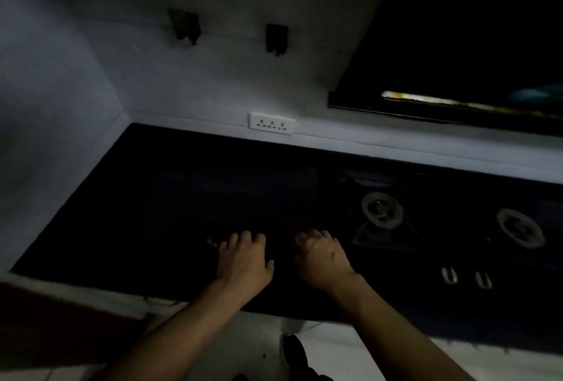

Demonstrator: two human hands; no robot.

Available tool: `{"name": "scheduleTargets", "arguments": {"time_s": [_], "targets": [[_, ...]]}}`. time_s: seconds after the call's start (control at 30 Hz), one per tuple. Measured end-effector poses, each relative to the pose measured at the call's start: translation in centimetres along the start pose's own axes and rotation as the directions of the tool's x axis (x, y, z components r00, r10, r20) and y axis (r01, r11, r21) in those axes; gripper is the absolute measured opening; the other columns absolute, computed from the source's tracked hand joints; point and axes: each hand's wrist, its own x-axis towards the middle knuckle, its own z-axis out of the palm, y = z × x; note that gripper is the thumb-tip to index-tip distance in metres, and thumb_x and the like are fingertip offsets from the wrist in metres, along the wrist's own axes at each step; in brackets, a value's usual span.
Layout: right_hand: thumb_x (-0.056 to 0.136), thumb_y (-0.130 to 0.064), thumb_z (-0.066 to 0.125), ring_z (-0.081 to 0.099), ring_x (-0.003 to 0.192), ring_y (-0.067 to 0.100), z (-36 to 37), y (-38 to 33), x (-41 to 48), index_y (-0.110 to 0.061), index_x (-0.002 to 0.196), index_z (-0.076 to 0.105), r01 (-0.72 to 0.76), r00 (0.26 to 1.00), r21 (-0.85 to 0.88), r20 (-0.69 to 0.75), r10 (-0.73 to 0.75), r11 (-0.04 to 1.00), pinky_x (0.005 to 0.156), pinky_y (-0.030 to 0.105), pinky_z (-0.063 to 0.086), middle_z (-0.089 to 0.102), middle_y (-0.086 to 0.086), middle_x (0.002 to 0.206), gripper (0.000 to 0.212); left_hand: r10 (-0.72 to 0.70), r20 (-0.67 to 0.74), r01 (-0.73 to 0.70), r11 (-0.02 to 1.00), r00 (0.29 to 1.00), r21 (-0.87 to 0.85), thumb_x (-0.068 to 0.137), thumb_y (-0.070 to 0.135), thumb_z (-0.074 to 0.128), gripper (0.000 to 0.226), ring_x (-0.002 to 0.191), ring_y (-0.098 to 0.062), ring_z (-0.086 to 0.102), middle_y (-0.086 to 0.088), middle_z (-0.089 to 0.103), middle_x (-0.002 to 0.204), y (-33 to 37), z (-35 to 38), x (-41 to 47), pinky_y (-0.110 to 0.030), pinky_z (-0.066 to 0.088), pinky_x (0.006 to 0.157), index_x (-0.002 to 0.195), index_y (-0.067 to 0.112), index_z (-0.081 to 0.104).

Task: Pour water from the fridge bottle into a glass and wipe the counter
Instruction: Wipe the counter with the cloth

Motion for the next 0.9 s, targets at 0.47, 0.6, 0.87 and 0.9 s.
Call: {"name": "scheduleTargets", "arguments": {"time_s": [0.47, 0.6, 0.87, 0.9], "targets": [[0.09, -0.026, 0.058, 0.048, 0.119, 0.032, 2.8, 16.5, -18.1, -0.02, 0.135, 0.047, -0.519, 0.854, 0.095, 0.013, 0.521, 0.849, 0.096, 0.042, 0.041, 0.053, 0.009, 0.129, 0.047, 0.352, 0.192, -0.388, 0.899, 0.916, 0.204, 0.092, 0.05, 0.05, 0.054, 0.126, -0.029, 0.044, -0.008, 0.051, 0.137, 19.8, 3.6, -4.0, -0.043, 0.034, 0.104, 0.138, 0.022, 0.045], [0.093, -0.033, 0.053, 0.048, 0.121, 0.032, 4.4, 23.3, -25.0, -0.021, 0.139, 0.046, -0.595, 0.8, 0.142, 0.001, 0.601, 0.791, 0.101, 0.043, 0.039, 0.054, 0.009, 0.13, 0.048, 0.43, 0.227, -0.477, 0.849, 0.874, 0.226, 0.093, 0.051, 0.049, 0.056, 0.127, -0.03, 0.044, -0.009, 0.05, 0.138, 29.2, 5.7, -6.5, -0.044, 0.033, 0.106, 0.14, 0.022, 0.043], [0.094, -0.032, 0.054, 0.05, 0.118, 0.034, 5.4, 37.5, -39.2, -0.016, 0.132, 0.048, -0.703, 0.707, 0.151, 0.038, 0.706, 0.695, 0.099, 0.044, 0.036, 0.055, 0.012, 0.127, 0.042, 0.548, 0.24, -0.595, 0.769, 0.802, 0.233, 0.09, 0.049, 0.049, 0.046, 0.12, -0.03, 0.048, -0.009, 0.055, 0.129, 48.5, 10.4, -12.7, -0.042, 0.037, 0.1, 0.127, 0.021, 0.05], [0.094, -0.032, 0.054, 0.05, 0.117, 0.034, 5.4, 39.0, -40.7, -0.016, 0.131, 0.048, -0.719, 0.69, 0.156, 0.044, 0.723, 0.677, 0.098, 0.044, 0.037, 0.055, 0.012, 0.126, 0.041, 0.559, 0.245, -0.608, 0.758, 0.792, 0.235, 0.09, 0.048, 0.049, 0.046, 0.12, -0.03, 0.048, -0.009, 0.055, 0.129, 50.5, 10.8, -13.5, -0.042, 0.037, 0.1, 0.127, 0.021, 0.05]]}}
